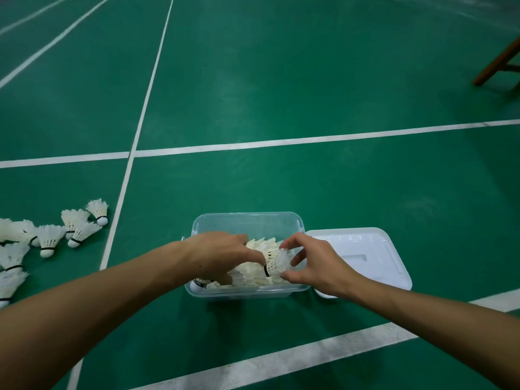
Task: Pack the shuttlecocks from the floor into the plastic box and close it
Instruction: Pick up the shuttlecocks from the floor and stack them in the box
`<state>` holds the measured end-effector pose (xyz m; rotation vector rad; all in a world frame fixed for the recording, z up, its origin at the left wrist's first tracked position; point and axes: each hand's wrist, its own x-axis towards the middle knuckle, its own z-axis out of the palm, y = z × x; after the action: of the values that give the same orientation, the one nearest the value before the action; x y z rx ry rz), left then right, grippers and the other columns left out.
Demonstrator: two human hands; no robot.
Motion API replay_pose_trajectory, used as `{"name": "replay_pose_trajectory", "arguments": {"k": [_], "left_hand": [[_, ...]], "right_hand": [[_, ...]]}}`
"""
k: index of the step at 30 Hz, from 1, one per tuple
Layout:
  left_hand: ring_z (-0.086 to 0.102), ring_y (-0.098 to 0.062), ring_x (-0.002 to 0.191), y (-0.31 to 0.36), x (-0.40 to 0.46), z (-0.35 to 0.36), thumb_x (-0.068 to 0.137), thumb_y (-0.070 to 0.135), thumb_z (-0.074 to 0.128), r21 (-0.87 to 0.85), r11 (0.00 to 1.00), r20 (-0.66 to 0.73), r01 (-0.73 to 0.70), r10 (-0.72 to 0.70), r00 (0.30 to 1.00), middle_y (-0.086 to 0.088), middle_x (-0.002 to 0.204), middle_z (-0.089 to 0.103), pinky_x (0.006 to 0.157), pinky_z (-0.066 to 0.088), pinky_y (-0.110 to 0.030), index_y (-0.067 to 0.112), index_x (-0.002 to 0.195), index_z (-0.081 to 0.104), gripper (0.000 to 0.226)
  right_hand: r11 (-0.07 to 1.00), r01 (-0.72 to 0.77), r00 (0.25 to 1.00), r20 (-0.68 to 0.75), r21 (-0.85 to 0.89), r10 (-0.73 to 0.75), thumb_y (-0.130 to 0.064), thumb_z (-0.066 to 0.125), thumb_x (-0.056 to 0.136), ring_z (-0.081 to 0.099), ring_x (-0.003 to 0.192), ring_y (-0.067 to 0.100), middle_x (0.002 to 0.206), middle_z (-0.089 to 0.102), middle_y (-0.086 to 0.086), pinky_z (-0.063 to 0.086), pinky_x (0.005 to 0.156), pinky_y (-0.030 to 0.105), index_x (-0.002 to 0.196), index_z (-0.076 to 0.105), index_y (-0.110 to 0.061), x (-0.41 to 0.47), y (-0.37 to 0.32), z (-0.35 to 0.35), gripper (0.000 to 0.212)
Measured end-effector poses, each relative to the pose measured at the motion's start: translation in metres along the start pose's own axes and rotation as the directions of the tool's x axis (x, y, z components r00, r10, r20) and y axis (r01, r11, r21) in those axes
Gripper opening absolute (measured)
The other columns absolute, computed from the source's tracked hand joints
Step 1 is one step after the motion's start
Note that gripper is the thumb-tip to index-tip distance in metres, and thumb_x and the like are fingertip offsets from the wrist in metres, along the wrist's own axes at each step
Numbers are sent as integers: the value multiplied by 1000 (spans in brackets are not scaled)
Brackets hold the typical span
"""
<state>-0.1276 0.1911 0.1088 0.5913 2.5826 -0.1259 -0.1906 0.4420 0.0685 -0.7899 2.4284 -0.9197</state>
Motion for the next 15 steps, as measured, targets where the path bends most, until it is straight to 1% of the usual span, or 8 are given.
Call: {"name": "replay_pose_trajectory", "arguments": {"k": [4,6,8,10,13,15], "left_hand": [[50,-23,84,-4,-7,1,95,32,76,-14,1000,-7,24,-24,1000,-3,127,50,71,40,-37,54,152,29,77],[49,-22,84,-4,-8,1,95,32,75,-19,1000,-8,23,-23,1000,-3,127,50,71,40,-36,55,153,28,78],[53,-24,85,-4,-7,3,95,32,75,-20,1000,-5,20,-20,1000,-2,127,50,71,40,-36,56,153,28,78],[61,-27,90,-4,-4,4,95,33,75,-13,1000,-3,15,-15,1000,-3,127,50,70,42,-37,57,152,28,78],[64,-30,95,-4,0,5,95,34,75,-2,1000,2,1,-1,1000,-4,125,51,72,49,-40,57,152,27,78],[64,-30,96,-4,3,7,95,35,75,4,1000,9,-1,1,1000,-4,126,50,72,50,-40,57,153,26,79]], "right_hand": [[995,-28,998,56,94,23,-25,93,77,73,83,4,124,65,-12,57,71,18,121,63,-26,4,-3,12,53],[993,-42,996,79,111,33,-24,94,76,74,82,5,126,64,-11,60,71,21,121,63,-26,8,-5,14,55],[990,-66,993,103,128,52,-23,95,75,76,82,6,128,66,-11,63,74,28,124,65,-24,13,-5,12,57],[995,-65,989,139,75,54,-28,95,75,76,85,4,132,67,-9,65,81,33,130,67,-22,17,-5,7,62],[996,-16,982,186,-87,32,-38,91,78,74,96,2,133,70,-7,62,86,28,137,67,-18,20,-5,-1,67],[975,37,979,202,-218,8,-41,90,81,71,104,7,132,69,-5,59,89,28,139,67,-18,23,-6,-3,67]]}}
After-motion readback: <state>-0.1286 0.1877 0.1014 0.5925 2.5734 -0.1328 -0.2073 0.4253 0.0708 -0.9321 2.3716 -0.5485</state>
